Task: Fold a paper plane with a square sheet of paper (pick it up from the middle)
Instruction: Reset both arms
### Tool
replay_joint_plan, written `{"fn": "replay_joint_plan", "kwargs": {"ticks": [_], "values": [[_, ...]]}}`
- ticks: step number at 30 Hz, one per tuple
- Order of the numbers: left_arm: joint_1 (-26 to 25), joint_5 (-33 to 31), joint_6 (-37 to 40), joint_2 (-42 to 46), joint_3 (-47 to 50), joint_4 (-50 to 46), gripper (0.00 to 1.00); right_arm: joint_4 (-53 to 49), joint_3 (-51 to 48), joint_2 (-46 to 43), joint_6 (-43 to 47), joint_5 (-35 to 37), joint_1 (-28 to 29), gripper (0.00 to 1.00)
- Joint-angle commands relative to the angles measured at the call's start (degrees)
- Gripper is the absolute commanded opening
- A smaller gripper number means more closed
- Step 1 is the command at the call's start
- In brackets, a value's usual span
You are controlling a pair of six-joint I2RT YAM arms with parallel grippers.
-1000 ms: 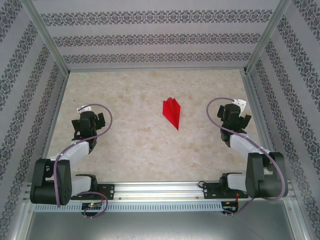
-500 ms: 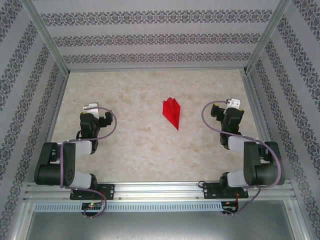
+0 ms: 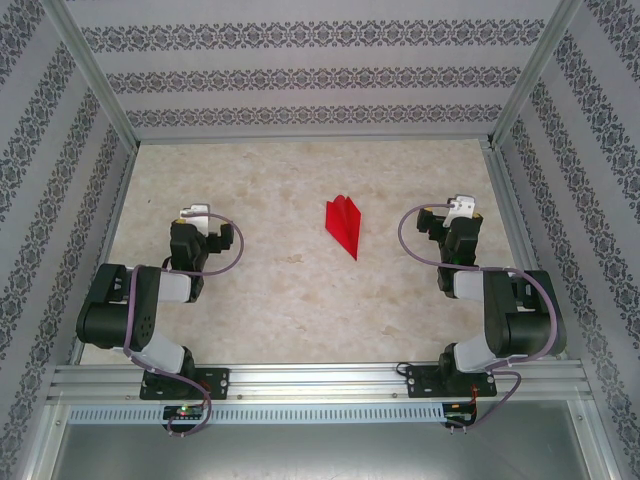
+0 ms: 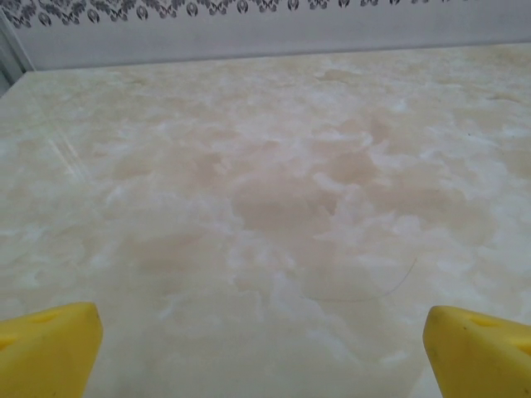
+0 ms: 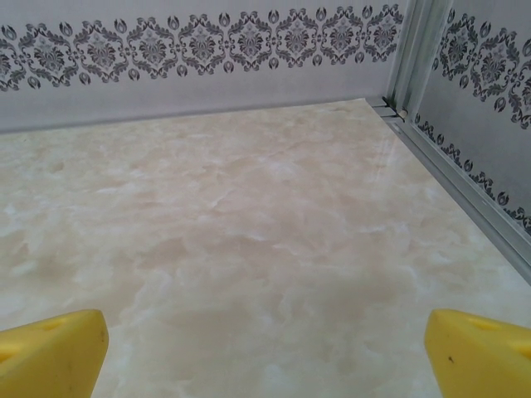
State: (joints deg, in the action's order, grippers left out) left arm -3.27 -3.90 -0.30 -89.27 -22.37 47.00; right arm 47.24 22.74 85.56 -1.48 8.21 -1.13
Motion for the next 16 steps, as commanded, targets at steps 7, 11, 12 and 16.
{"fn": "replay_joint_plan", "kwargs": {"ticks": [7, 11, 12, 16], "values": [[-0.8, 0.1, 1.9, -0.1, -1.5, 0.3, 1.0, 2.7, -0.4, 0.4, 0.9, -1.0, 0.5, 0.98], [-0.8, 0.2, 2.0, -0.3, -1.8, -0.1, 1.0, 2.7, -0.4, 0.4, 0.9, -1.0, 0.6, 0.98], [-0.8, 0.2, 2.0, -0.3, -1.7, -0.1, 1.0, 2.7, -0.4, 0.5, 0.8, -1.0, 0.6, 0.98], [-0.8, 0.4, 2.0, -0.3, -1.6, 0.2, 1.0, 5.0, -2.0, 0.1, 2.3, -6.7, 0.5, 0.98]]}}
